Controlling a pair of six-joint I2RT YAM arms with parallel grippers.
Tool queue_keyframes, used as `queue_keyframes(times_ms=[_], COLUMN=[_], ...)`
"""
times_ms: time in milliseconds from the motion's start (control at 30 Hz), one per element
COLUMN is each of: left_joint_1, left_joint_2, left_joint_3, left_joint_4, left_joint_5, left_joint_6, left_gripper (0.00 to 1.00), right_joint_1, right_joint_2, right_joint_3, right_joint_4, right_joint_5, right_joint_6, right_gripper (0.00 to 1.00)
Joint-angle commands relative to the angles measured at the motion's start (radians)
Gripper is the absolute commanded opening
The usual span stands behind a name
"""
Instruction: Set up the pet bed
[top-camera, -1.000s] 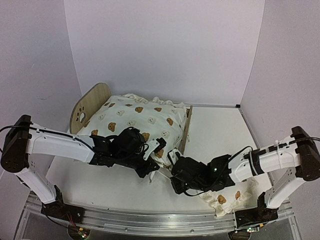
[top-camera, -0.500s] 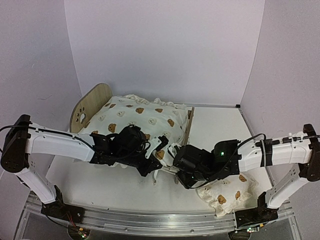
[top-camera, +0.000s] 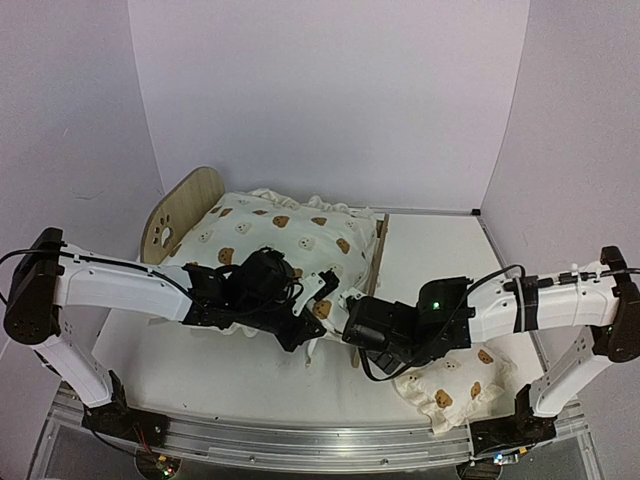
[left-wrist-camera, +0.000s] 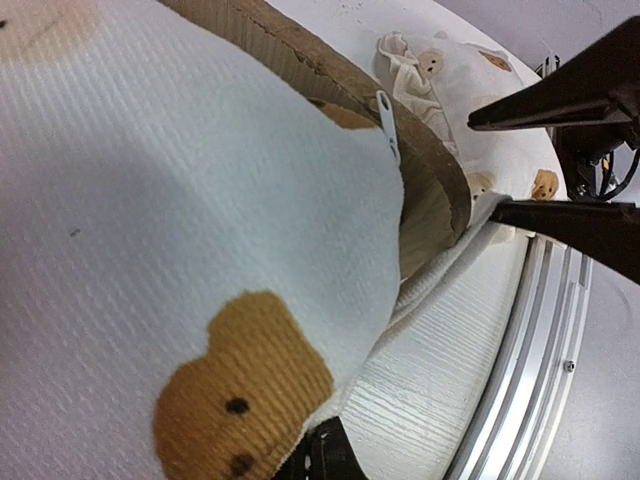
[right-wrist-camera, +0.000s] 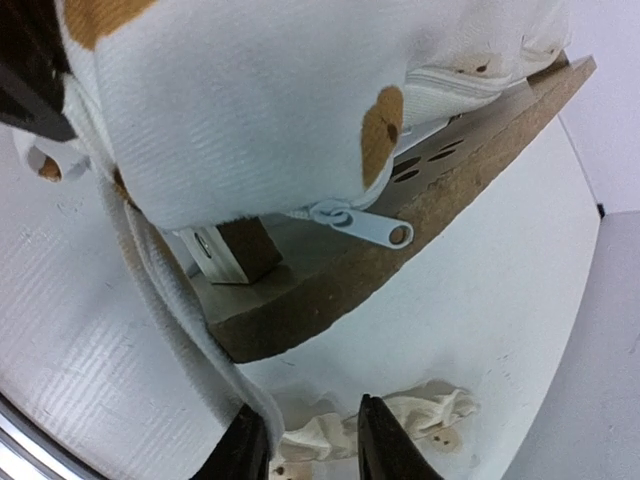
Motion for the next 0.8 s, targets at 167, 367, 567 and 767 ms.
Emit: queue_keyframes(times_ms=[167,367,567,767], left_joint_1=[0.035,0.034,0.032,0.032], left_joint_2=[-0.003,-0.041,-0.059,-0.077], left_joint_3=[0.054,0.002,-0.031,-0.030], left_joint_4=[-0.022,0.005,0.009,0.020], left_joint_5=[0.098,0.209,0.256,0.234], left_joint_6=[-0.005,-0.095,-0.139,-0.135], left_gripper=[0.00,0.00,0.00,0.00], right_joint_1=[-0.009,-0.014,0.010,0.151], right_joint_2=[-0.236,-0.393,-0.302,-0.035], right_joint_3=[-0.107,-0.473,-0.554,-0.472], right_joint_4=[0.078,0.603,1.040,1.159], right_joint_5=[-0.269,-0.369,-0.476,-0.153], right_joint_6=[0.279,0.639,0.582,0.373], right_gripper=[0.59,0.73,0.79,0.79])
